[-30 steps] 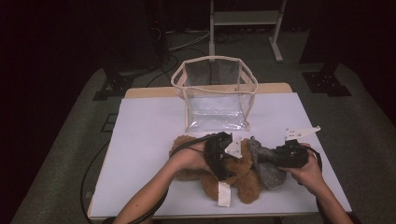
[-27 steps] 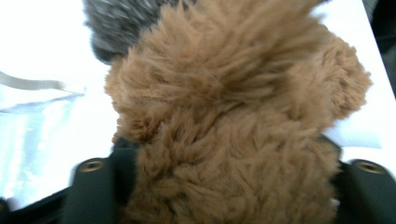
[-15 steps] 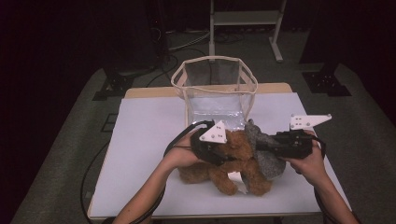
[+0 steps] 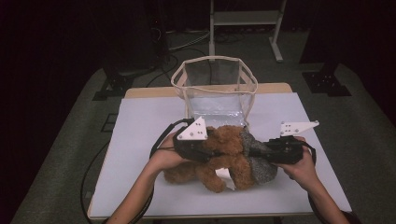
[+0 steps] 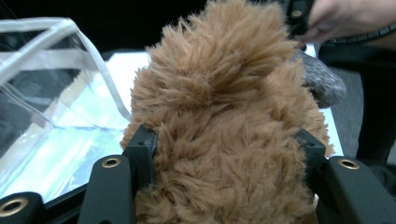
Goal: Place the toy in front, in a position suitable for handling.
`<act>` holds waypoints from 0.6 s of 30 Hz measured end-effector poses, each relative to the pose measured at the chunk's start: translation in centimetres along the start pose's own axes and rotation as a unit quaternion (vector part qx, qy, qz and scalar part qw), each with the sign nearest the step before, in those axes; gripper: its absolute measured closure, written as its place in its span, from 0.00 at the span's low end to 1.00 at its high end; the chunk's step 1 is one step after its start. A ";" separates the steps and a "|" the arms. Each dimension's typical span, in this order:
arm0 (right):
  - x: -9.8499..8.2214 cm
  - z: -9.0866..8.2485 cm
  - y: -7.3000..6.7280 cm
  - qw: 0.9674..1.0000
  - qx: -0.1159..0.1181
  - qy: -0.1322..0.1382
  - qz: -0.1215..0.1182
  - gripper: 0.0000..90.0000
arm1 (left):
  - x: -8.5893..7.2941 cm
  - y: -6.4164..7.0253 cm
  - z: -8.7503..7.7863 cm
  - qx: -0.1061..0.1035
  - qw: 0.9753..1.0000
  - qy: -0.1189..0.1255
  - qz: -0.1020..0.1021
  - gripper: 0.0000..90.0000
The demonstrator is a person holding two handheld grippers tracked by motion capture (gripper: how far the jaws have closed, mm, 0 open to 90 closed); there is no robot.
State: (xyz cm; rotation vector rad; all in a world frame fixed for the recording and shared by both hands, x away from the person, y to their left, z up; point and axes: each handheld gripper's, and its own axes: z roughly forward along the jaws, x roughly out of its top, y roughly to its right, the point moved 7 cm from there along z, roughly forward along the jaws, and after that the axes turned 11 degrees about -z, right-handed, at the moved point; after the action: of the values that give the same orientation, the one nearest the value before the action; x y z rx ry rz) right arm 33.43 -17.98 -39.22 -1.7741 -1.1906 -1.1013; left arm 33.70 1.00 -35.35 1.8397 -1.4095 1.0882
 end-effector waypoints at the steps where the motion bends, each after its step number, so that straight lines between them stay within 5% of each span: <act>1: -0.2 0.2 0.2 1.000 -0.002 -0.002 0.003 0.81 | -0.2 0.1 0.2 -0.002 1.000 -0.006 0.004 0.47; 5: -0.6 0.9 2.1 1.000 -0.016 -0.007 0.021 0.82 | -0.3 0.7 0.7 -0.016 1.000 -0.011 0.009 0.47; 9: -0.9 1.4 3.5 0.999 -0.020 -0.006 0.044 0.82 | -0.2 0.5 0.6 -0.008 1.000 -0.011 0.008 0.47; 18: -2.6 1.2 1.7 0.999 0.007 -0.029 0.045 0.82 | -0.4 -0.2 0.6 0.005 1.000 -0.010 -0.005 0.47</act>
State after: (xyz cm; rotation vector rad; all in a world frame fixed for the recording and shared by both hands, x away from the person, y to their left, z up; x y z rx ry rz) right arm 34.79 -18.27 -42.22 -1.8420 -1.1383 -0.9940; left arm 34.04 0.74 -35.97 1.8681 -1.4070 1.0768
